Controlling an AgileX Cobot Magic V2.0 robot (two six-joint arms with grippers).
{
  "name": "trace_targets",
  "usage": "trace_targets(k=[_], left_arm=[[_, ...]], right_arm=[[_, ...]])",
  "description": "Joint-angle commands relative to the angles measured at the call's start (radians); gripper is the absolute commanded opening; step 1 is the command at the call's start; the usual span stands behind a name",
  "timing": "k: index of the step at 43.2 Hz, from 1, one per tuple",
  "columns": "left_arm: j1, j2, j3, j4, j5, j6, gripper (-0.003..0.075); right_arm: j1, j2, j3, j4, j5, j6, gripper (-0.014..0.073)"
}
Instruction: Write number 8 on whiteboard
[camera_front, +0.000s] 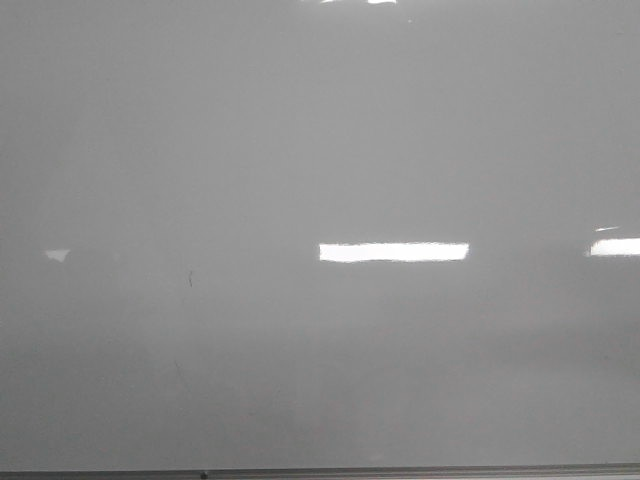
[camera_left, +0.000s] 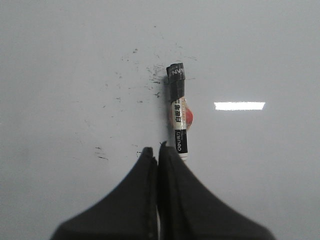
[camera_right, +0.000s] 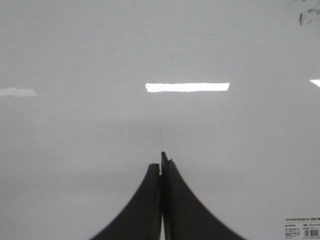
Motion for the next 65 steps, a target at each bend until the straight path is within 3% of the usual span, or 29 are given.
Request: trace_targets(k=[1, 46, 65], left_arm=[[0.002, -0.012, 0.013, -0.006, -0.083, -0.001, -0.0021], [0.002, -0.012, 0.013, 0.001, -0.083, -0.001, -0.0021], [0.002, -0.012, 0.013, 0.019, -0.164, -0.001, -0.0021]], right_arm=[[0.002, -0.012, -0.003, -0.005, -0.077, -0.001, -0.0069], [0.002, -0.012, -0.003, -0.005, -0.078, -0.001, -0.0069], [0.002, -0.012, -0.003, 0.003, -0.103, -0.001, -0.0069]])
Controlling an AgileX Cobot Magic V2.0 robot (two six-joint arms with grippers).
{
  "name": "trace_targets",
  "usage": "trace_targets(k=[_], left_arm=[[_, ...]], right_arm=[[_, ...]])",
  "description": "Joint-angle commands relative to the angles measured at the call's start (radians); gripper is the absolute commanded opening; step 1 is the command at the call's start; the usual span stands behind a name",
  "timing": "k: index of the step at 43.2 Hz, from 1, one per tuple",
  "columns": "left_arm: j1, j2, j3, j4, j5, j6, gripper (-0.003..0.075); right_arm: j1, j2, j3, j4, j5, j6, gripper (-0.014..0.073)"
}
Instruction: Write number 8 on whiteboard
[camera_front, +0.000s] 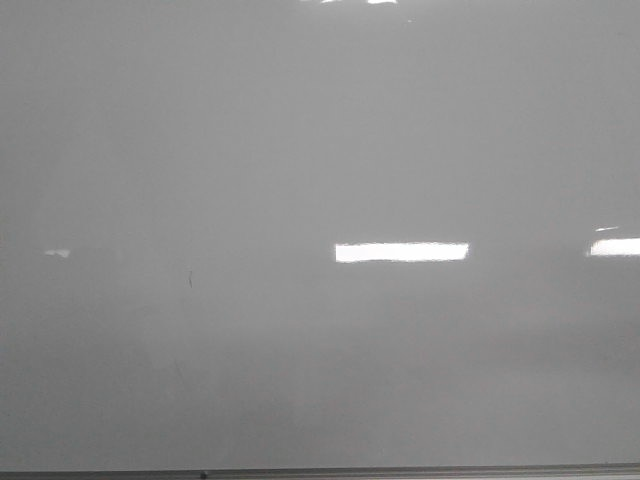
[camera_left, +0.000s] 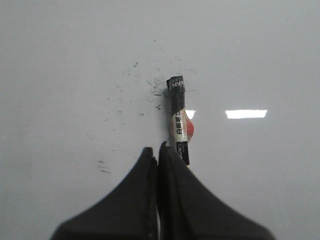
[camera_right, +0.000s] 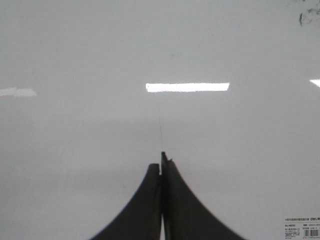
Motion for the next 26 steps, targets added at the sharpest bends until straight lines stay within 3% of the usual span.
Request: trace_targets(k=[1, 5, 10, 20, 26], left_arm=[[0.002, -0.012, 0.013, -0.016, -0.131, -0.001, -0.0021], [0.002, -0.012, 0.012, -0.053, -0.211, -0.001, -0.0021], [0.002, -0.012, -0.019, -0.053, -0.312, -0.001, -0.0021], [0.002, 0.064, -0.255, -0.053, -0.052, -0.001, -0.0021], [0.002, 0.199, -0.358, -0.051, 0.066, -0.001, -0.0021]], right_arm=[[0.002, -0.012, -0.003, 0.003, -0.119, -0.001, -0.0069], [0.002, -0.012, -0.021, 0.005, -0.161, -0.001, -0.0069], [0.002, -0.012, -0.101, 0.005, -0.094, -0.001, -0.0067], [0.002, 0.057, -0.342, 0.005, 0.112, -0.001, -0.0067], [0.002, 0.187, -0.432, 0.005, 0.141, -0.001, -0.0067]])
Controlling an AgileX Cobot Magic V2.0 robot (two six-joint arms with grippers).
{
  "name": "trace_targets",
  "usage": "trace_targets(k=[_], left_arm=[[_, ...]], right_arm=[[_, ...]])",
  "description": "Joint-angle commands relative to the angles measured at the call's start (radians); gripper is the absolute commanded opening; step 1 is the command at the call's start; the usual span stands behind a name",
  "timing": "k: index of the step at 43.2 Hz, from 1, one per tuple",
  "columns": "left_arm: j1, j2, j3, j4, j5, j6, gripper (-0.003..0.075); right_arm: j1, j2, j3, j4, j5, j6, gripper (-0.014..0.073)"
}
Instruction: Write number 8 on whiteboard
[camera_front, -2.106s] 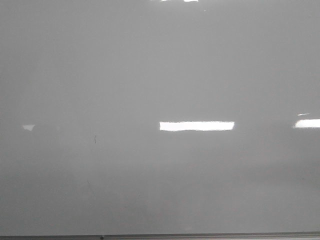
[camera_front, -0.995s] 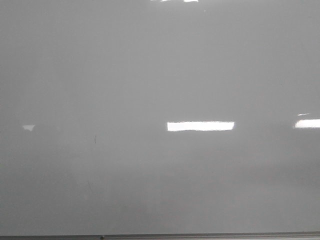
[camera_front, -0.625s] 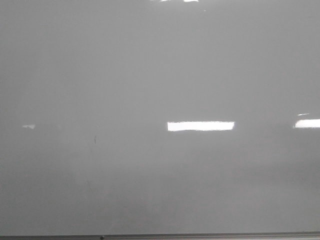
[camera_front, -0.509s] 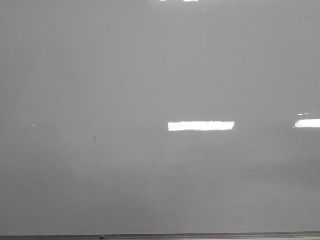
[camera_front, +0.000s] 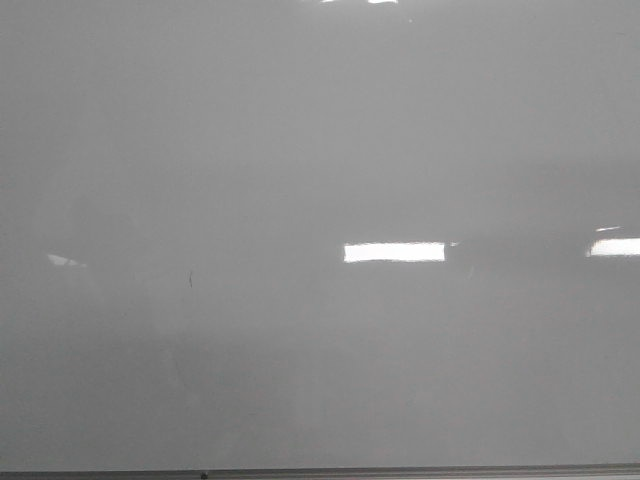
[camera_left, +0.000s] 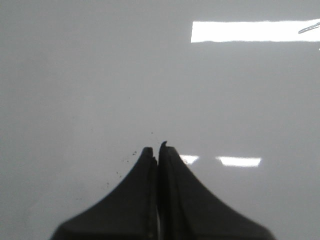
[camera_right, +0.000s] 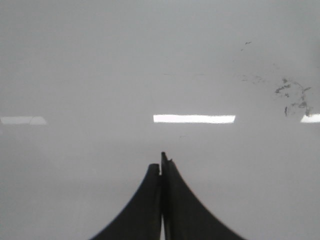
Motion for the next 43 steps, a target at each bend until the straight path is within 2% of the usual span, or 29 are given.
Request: trace_targets(k=[1, 6, 13, 16, 18, 25, 27, 29, 31, 38, 43], left_arm=[[0.002, 0.114, -0.091, -0.009, 0.022, -0.001, -0.0021], [0.002, 0.213, -0.12, -0.007, 0.034, -0.001, -0.0021], [0.002, 0.245, -0.12, -0.007, 0.025, -0.001, -0.0015], [0.002, 0.243, -0.12, -0.007, 0.025, -0.001, 0.0033], [0.002, 0.243, -0.12, -0.007, 0.025, -0.001, 0.01], [0.002, 0.243, -0.12, -0.025, 0.022, -0.001, 0.0522], [0.002, 0.243, -0.12, -0.033, 0.017, -0.001, 0.0614], [0.002, 0.243, -0.12, -0.033, 0.014, -0.001, 0.0652], [0.002, 0.243, -0.118, -0.033, 0.001, -0.001, 0.067], [0.0, 0.264, -0.116, -0.099, -0.009, 0.001, 0.0669], [-0.049, 0.383, -0.147, -0.099, 0.032, 0.018, 0.0669]], right_arm=[[0.002, 0.109, -0.081, 0.005, -0.044, -0.001, -0.0067], [0.002, 0.195, -0.104, 0.005, -0.059, -0.001, -0.0067], [0.002, 0.227, -0.104, 0.005, -0.067, -0.001, -0.0064], [0.002, 0.227, -0.103, 0.005, -0.066, -0.001, -0.0023], [0.002, 0.227, -0.103, 0.005, -0.066, -0.001, 0.0048], [0.002, 0.227, -0.103, 0.005, -0.067, -0.001, 0.0369], [0.002, 0.227, -0.103, 0.005, -0.067, -0.001, 0.0445], [0.002, 0.227, -0.103, 0.005, -0.067, -0.001, 0.0489], [0.002, 0.227, -0.103, 0.005, -0.066, -0.001, 0.0515], [0.002, 0.227, -0.103, 0.005, -0.066, -0.001, 0.0519], [0.002, 0.227, -0.103, 0.005, -0.066, -0.001, 0.0519]])
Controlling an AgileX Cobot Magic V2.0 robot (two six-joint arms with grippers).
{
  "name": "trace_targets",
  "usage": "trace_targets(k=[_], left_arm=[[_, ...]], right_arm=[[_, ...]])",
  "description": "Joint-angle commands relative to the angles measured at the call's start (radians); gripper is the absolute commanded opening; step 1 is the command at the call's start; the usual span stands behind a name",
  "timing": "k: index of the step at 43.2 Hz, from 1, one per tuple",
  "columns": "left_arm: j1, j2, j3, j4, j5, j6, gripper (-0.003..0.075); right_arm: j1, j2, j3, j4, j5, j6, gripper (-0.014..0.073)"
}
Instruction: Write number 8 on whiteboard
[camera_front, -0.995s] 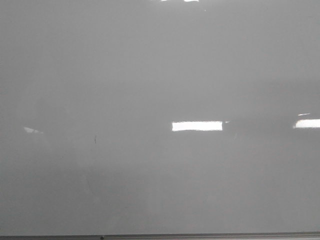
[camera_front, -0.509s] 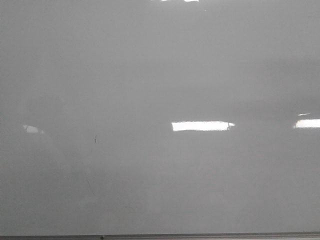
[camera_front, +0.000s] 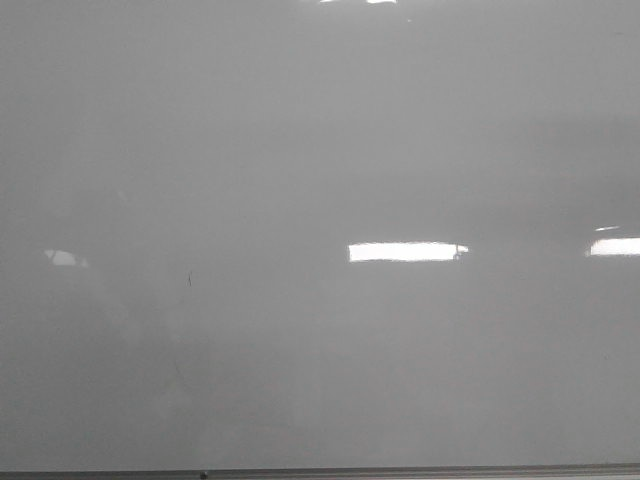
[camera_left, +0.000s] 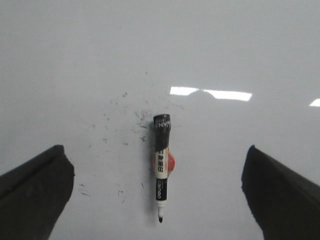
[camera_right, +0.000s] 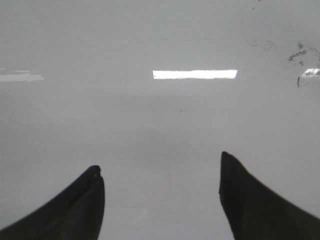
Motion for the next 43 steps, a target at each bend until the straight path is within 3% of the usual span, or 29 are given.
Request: trace_targets(k=[1, 11, 19, 27, 35, 43], left_arm=[[-0.047, 0.113, -0.061, -0.018, -0.045, 0.021, 0.0669], [-0.184, 0.436, -0.141, -0.025, -0.011, -0.014, 0.0669], [-0.142, 0.66, -0.182, -0.015, -0.053, -0.06, 0.0669], [-0.079, 0.821, -0.184, -0.015, -0.19, -0.06, 0.0669], [-0.079, 0.928, -0.184, -0.013, -0.333, -0.057, 0.0664], [-0.081, 1.013, -0.184, -0.006, -0.476, -0.054, 0.0546]], right_arm=[[0.002, 0.016, -0.036, 0.005, -0.078, -0.001, 0.0519], [0.002, 0.016, -0.036, 0.005, -0.078, -0.001, 0.0519], [0.002, 0.016, -0.036, 0.005, -0.078, -0.001, 0.0519], [0.002, 0.016, -0.036, 0.005, -0.078, -0.001, 0.0519], [0.002, 0.016, -0.036, 0.005, -0.078, -0.001, 0.0519], [0.002, 0.016, -0.036, 0.005, -0.078, -0.001, 0.0519]])
